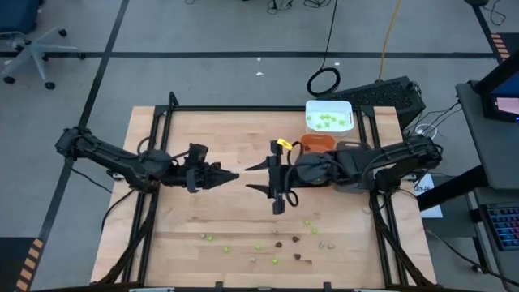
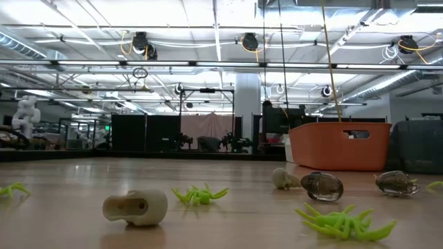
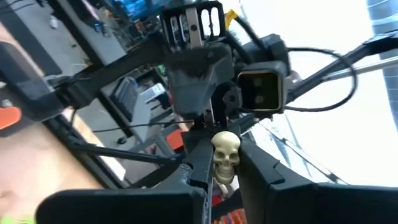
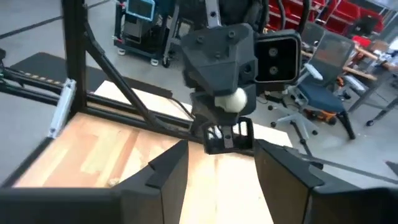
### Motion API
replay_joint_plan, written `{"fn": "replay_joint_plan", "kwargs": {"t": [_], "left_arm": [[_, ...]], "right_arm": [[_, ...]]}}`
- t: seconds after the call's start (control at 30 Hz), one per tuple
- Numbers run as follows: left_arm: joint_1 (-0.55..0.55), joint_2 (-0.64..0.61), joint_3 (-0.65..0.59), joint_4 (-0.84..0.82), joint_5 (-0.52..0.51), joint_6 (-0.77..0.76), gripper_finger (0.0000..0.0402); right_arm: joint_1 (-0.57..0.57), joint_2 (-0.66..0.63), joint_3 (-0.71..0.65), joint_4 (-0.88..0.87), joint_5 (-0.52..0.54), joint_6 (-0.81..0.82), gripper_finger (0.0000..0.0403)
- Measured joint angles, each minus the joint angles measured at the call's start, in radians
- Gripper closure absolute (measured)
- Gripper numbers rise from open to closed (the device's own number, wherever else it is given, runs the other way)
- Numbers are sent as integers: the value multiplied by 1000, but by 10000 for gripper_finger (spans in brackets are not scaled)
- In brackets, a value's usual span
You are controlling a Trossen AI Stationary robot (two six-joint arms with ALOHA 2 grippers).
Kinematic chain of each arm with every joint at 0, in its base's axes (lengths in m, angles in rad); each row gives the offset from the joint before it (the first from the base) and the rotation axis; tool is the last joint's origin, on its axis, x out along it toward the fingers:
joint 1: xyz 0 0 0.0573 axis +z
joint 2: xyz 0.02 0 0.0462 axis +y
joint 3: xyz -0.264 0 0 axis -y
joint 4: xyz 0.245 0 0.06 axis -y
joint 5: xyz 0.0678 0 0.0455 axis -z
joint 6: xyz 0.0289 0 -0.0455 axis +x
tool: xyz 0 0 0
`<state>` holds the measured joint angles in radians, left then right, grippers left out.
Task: Sort Halloween decoration
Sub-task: Put the white skull toy into the black bin
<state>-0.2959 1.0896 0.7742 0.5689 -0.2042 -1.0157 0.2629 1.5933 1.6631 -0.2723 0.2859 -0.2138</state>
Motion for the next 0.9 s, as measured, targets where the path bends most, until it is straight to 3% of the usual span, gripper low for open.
{"fn": "replay_joint_plan", "kwargs": {"t": [0.4,0.9], "left_arm": [[-2,-10,0,-15,3,1,354],[-14,-10,-2,-64,-4,0,354]], "right_arm": [[-19,63,13,148,-48,-8,236],[-19,82,13,154,-50,-7,236]]}}
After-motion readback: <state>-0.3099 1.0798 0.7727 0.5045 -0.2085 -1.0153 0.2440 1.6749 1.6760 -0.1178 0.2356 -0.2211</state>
